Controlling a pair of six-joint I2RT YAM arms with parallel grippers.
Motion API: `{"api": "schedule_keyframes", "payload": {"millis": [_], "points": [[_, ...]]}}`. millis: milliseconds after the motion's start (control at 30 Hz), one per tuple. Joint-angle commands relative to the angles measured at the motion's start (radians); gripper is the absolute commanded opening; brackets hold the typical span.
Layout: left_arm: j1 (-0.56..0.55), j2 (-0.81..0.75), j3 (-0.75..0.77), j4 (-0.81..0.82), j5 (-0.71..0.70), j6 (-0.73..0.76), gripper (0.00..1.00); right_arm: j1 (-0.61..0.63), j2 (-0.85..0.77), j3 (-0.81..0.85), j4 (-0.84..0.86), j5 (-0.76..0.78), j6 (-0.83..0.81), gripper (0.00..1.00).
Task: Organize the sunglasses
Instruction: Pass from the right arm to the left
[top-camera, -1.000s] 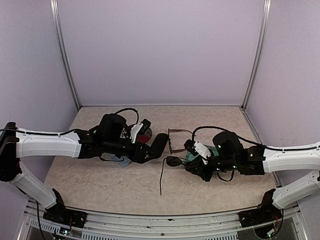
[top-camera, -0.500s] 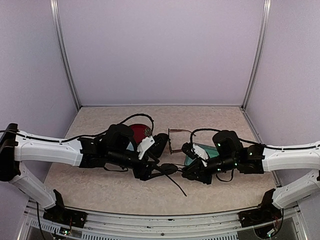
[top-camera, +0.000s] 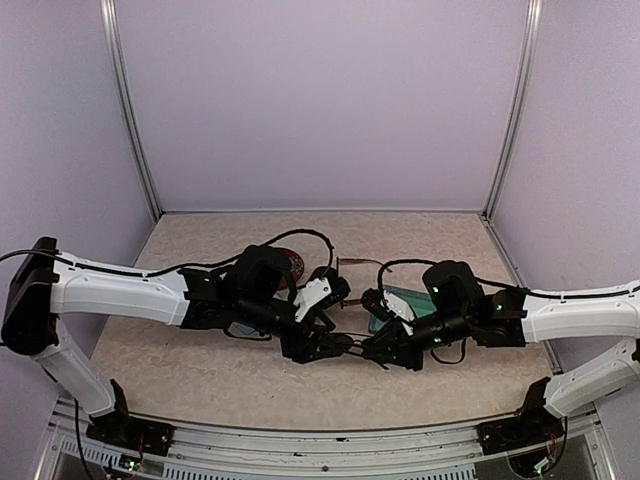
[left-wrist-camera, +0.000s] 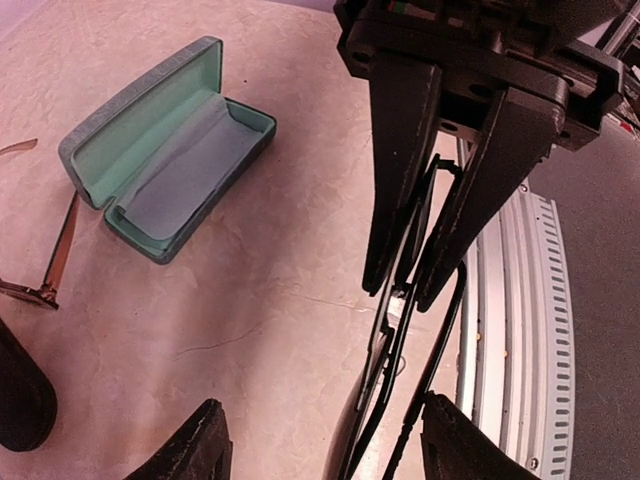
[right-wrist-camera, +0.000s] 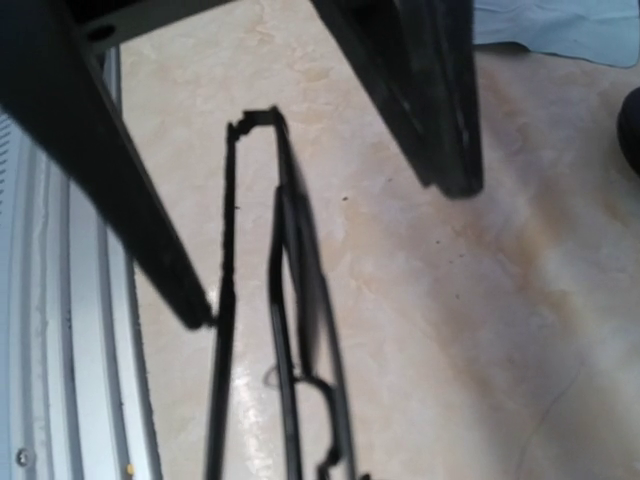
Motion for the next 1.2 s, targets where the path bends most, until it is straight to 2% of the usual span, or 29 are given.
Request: {"api": "schedule_keyframes", "payload": {"millis": [0, 300, 433, 733, 1167], "points": [[0.026, 0.022, 0.003, 0.002, 0.155, 0.045, 0.64, -0.007, -0.015, 0.005, 0.045, -0.059, -0.027, 0.16], [0.038, 0.076, 0.041, 0.03, 0.288, 0.057, 0.61, -0.008, -0.032, -0.011, 0.07, -0.118, -0.037, 0.17], [0.038, 0.086, 0.049, 0.044, 0.316, 0.046, 0.57, -0.008, -0.021, -0.007, 0.062, -0.12, -0.038, 0.17], [0.039, 0.074, 0.043, 0.074, 0.343, 0.029, 0.57, -0.008, 0.007, -0.001, 0.056, -0.12, -0.04, 0.19], [0.047, 0.075, 0.054, 0.045, 0.363, 0.028, 0.31, -0.007, 0.012, -0.005, 0.055, -0.111, -0.034, 0.2]]}}
